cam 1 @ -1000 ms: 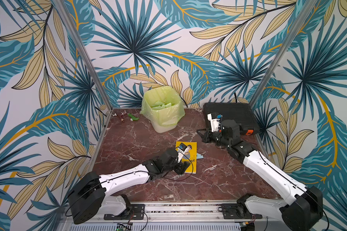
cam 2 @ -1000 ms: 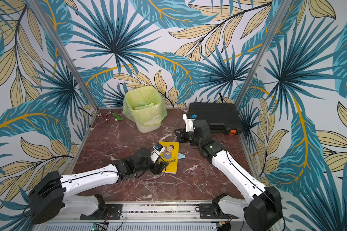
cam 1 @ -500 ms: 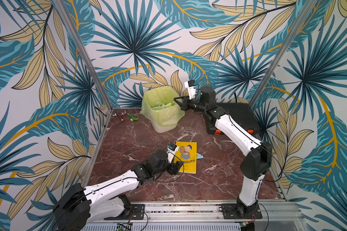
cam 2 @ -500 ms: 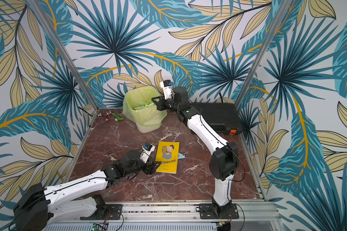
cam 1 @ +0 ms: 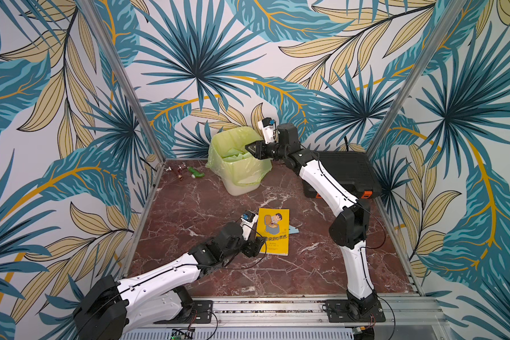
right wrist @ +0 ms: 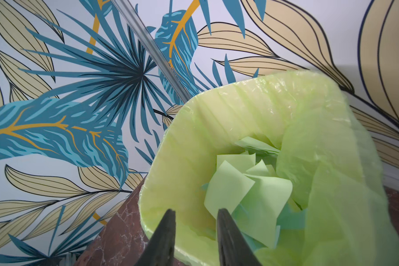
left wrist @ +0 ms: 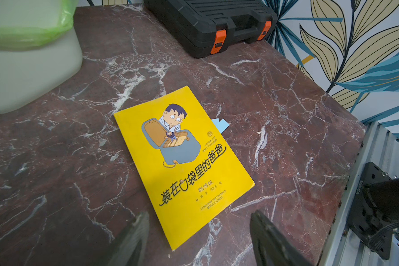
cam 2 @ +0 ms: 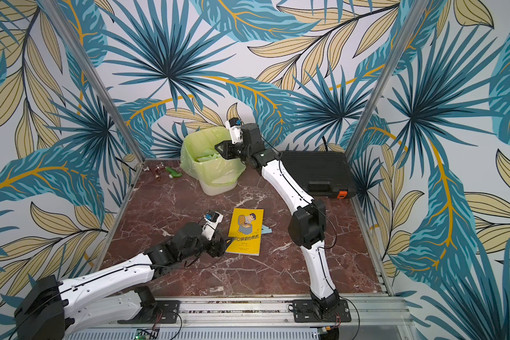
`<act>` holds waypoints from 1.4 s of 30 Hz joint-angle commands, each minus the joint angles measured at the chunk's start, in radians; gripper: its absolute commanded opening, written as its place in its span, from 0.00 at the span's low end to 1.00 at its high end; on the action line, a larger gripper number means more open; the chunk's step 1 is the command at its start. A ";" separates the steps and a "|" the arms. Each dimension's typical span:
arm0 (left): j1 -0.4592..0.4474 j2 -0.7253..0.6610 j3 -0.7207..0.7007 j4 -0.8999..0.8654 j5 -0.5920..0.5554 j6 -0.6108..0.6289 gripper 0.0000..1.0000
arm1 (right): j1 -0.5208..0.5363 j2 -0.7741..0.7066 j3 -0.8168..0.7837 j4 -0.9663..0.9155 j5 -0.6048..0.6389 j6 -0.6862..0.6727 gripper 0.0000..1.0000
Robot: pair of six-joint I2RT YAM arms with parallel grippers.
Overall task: Peel off the used sticky note
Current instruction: Place the note in the trash bin, then open the book at the center of the board.
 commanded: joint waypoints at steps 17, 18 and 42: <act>0.234 0.235 0.089 0.082 0.236 -0.101 0.77 | -0.074 -0.728 -1.003 -0.012 0.157 0.089 0.49; 0.239 0.261 0.098 0.083 0.245 -0.104 0.78 | -0.081 -0.748 -1.064 -0.004 0.148 0.108 0.49; 0.252 0.557 0.206 0.072 0.333 -0.166 0.88 | -0.126 -0.573 -1.499 0.400 0.001 0.440 0.53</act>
